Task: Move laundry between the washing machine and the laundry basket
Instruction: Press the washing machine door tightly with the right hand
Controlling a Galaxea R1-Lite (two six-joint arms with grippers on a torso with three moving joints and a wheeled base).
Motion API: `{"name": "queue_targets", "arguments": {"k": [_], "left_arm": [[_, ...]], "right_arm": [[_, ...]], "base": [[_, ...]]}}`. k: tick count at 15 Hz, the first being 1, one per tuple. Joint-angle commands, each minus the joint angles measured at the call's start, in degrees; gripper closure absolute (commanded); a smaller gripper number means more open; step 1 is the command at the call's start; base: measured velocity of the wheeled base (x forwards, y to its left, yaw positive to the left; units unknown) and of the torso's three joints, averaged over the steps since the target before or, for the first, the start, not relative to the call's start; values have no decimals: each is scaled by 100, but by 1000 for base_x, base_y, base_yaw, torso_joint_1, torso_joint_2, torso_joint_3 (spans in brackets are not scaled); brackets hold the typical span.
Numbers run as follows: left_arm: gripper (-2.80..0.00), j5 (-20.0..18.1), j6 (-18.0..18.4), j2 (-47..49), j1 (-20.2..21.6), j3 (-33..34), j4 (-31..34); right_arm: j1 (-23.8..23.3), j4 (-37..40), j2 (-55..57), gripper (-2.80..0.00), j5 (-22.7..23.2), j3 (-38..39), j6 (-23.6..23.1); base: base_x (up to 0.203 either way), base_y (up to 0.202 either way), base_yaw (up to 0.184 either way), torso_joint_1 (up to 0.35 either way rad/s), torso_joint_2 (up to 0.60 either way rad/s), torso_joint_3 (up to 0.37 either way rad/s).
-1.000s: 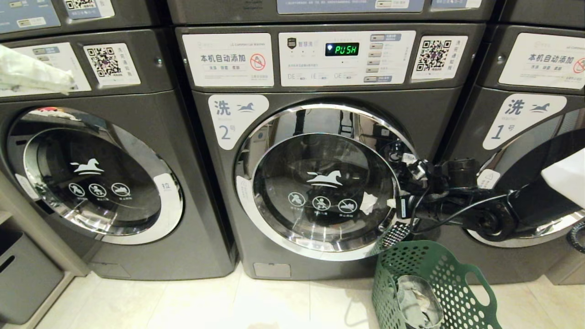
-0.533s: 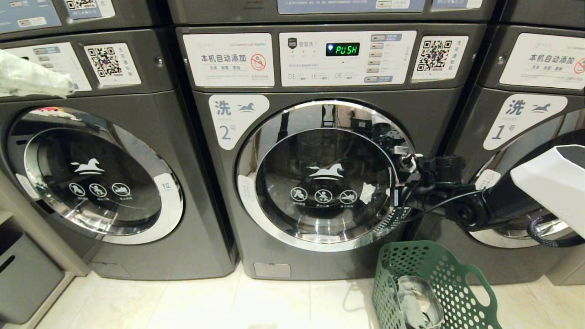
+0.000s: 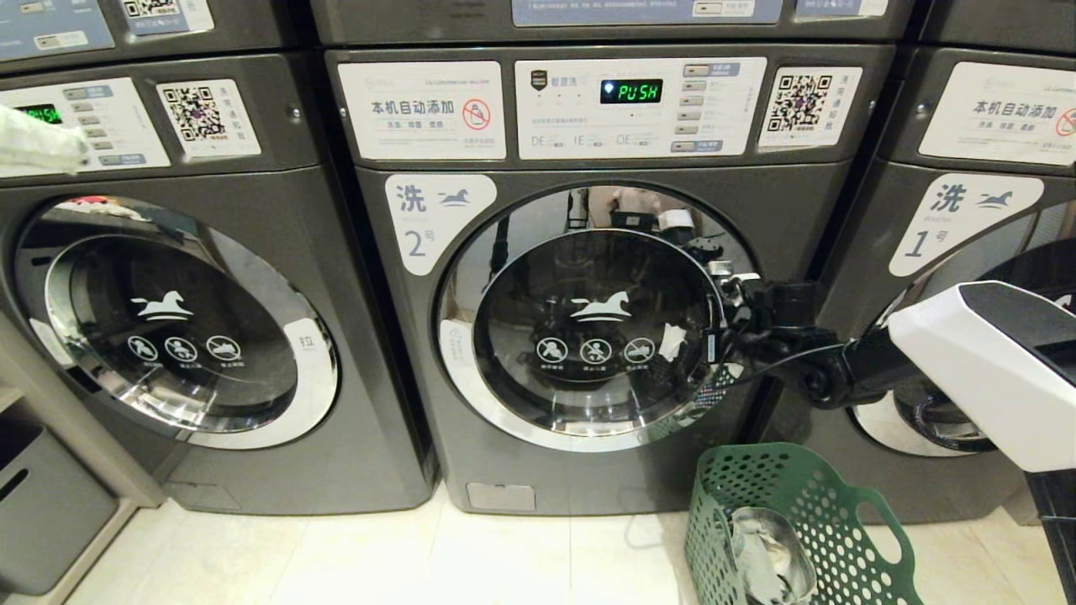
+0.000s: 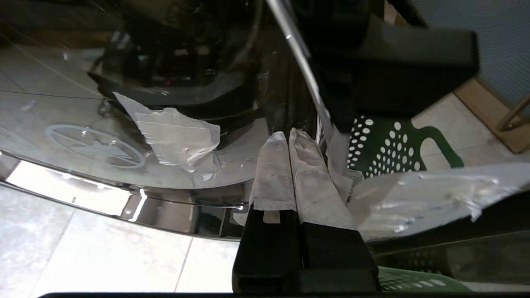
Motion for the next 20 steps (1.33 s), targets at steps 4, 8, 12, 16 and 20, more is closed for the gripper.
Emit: {"name": "queue_targets", "arguments": {"k": [4, 8, 12, 16, 20], "left_arm": [[0, 41, -12, -43, 2, 89, 14], [0, 46, -3, -63, 2, 87, 14], [0, 46, -3, -105, 2, 89, 22], [0, 46, -3, -168, 2, 89, 25], [0, 46, -3, -219, 2, 89, 31]], "right_arm": [[-229, -83, 19, 0, -91, 71, -76], [-247, -95, -339, 0, -137, 677, -88], [-247, -116, -481, 0, -113, 910, -78], [-247, -325, -463, 0, -145, 857, -80], [-212, -492, -419, 0, -84, 844, -63]], "base": [[0, 0, 0, 0, 0, 0], [0, 0, 0, 0, 0, 0], [0, 0, 0, 0, 0, 0], [0, 0, 0, 0, 0, 0], [0, 0, 0, 0, 0, 0]]}}
